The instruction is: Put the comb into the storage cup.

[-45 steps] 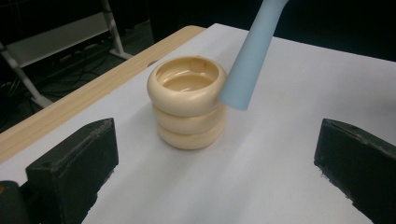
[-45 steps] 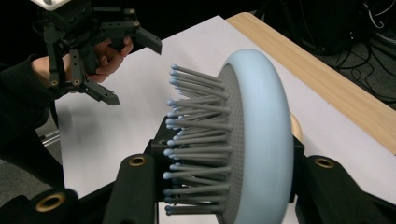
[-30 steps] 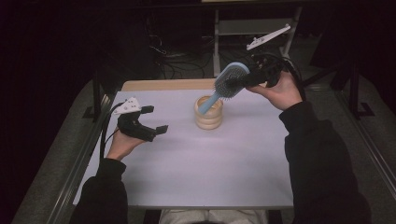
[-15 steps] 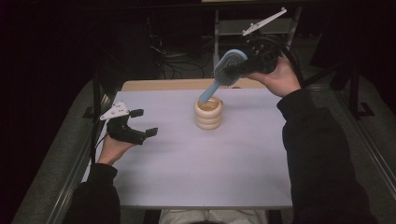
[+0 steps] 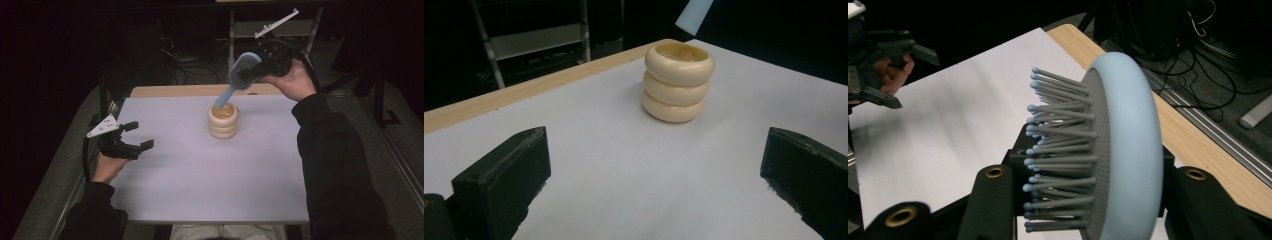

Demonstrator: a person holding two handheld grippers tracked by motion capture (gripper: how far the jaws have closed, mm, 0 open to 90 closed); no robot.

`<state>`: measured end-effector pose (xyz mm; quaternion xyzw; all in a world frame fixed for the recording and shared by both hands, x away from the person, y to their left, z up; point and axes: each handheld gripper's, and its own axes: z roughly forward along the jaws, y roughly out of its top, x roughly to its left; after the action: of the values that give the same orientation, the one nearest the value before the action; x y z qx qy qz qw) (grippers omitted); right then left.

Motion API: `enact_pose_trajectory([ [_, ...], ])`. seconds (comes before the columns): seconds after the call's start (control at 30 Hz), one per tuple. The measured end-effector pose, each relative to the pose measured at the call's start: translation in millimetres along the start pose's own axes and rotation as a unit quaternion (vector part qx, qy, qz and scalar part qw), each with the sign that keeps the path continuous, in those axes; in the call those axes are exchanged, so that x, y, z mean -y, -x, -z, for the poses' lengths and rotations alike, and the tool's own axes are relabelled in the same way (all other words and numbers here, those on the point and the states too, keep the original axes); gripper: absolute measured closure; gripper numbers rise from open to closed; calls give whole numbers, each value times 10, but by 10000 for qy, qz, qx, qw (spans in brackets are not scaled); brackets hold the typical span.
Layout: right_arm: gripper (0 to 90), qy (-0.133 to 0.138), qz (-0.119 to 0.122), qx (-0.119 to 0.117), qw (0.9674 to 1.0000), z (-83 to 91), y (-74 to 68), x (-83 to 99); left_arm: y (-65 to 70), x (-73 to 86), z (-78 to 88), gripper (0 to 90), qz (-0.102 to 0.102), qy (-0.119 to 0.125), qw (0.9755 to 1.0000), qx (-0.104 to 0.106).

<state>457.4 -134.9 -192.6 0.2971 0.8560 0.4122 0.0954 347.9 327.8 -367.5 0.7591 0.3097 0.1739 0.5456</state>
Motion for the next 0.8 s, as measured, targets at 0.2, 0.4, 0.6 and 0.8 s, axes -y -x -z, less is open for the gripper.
enact_pose_trajectory([
  [0.2,542,-28,-63,69,10000,-33,59,20,-57,75,105,0,127,105,9998,-134],
  [0.4,541,-144,-84,118,9998,-126,102,38,-86,168,201,0,116,178,9995,-245],
  [0.6,541,-234,-89,142,9996,-202,132,45,-106,252,283,0,125,276,9989,-367],
  [0.8,540,-328,-114,153,9993,-267,153,67,-131,349,327,0,195,305,9986,-393],
])
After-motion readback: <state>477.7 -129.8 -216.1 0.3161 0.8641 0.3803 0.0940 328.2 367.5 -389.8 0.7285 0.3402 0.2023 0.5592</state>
